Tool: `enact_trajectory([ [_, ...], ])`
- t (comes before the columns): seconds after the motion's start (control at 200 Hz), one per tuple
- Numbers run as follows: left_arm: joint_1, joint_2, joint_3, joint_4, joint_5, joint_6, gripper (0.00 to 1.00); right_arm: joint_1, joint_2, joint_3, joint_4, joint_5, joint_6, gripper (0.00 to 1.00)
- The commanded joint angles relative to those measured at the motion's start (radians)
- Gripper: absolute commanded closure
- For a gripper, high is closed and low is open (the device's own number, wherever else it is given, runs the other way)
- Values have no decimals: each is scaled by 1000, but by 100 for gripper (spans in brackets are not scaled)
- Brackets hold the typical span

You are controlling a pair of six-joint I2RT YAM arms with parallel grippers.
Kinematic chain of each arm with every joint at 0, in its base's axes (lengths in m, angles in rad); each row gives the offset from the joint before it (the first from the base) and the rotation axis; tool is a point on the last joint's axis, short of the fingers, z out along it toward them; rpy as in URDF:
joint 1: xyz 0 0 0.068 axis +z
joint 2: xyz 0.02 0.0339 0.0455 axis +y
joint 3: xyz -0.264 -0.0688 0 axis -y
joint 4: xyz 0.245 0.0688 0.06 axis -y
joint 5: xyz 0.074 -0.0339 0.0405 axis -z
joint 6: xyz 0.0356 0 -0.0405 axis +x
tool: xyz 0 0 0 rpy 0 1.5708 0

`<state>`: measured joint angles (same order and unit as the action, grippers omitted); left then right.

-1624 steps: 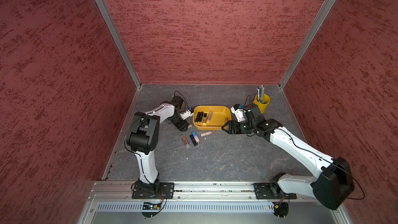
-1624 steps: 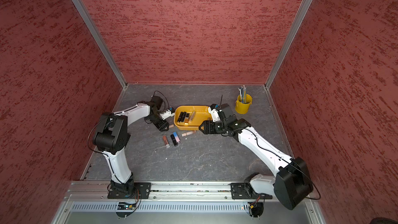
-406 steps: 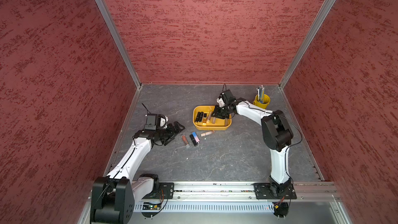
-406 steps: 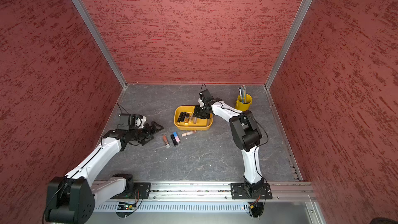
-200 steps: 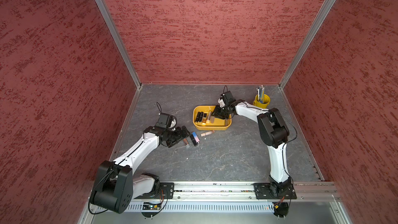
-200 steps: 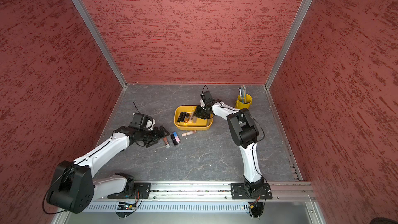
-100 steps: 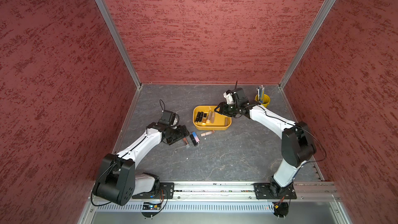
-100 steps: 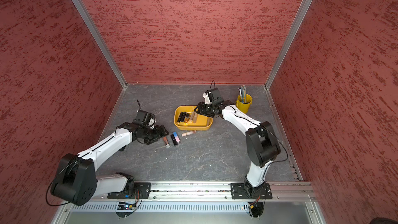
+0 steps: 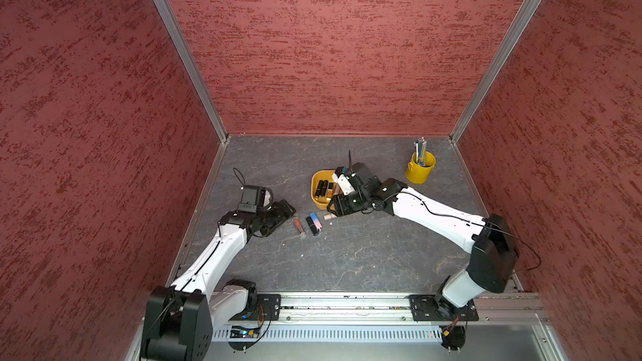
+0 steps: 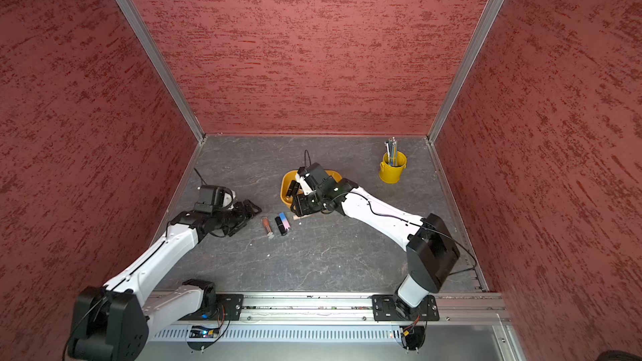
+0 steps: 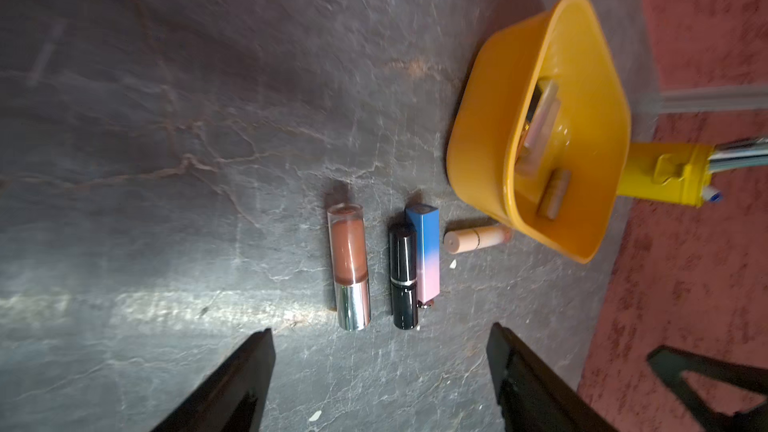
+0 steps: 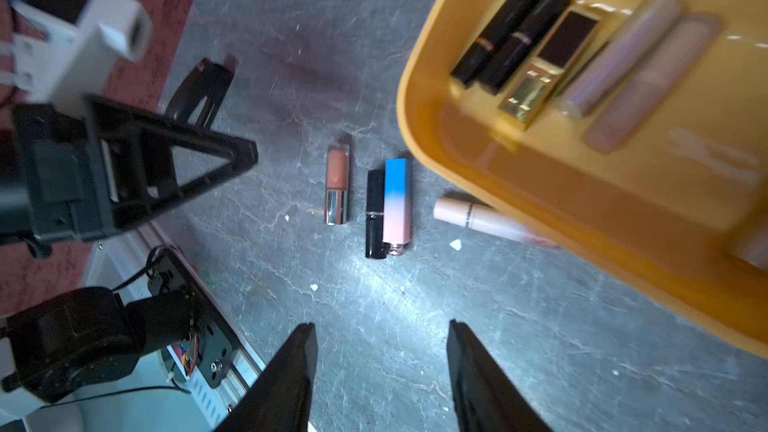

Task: Put the lipstick into the storage box
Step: Place the lipstick in the storage box.

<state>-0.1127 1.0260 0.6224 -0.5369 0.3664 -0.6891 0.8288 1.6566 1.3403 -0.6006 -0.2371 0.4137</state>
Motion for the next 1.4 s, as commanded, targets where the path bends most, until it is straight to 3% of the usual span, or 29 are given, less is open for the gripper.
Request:
enact_trajectory([
  [0.0, 49, -121, -14, -12, 22, -32, 15, 65, 88, 83, -40, 65, -25, 45],
  [0.2, 120, -314, -27, -106, -15, -32, 14, 165, 274, 260, -89, 90, -47, 45],
  [0.541, 201, -461, -61, -151, -20, -16, 11, 226, 502, 478, -205, 190, -69, 44],
  [1.393, 240, -520, -78, -150, -18, -7, 9, 253, 704, 643, -275, 283, -85, 51],
])
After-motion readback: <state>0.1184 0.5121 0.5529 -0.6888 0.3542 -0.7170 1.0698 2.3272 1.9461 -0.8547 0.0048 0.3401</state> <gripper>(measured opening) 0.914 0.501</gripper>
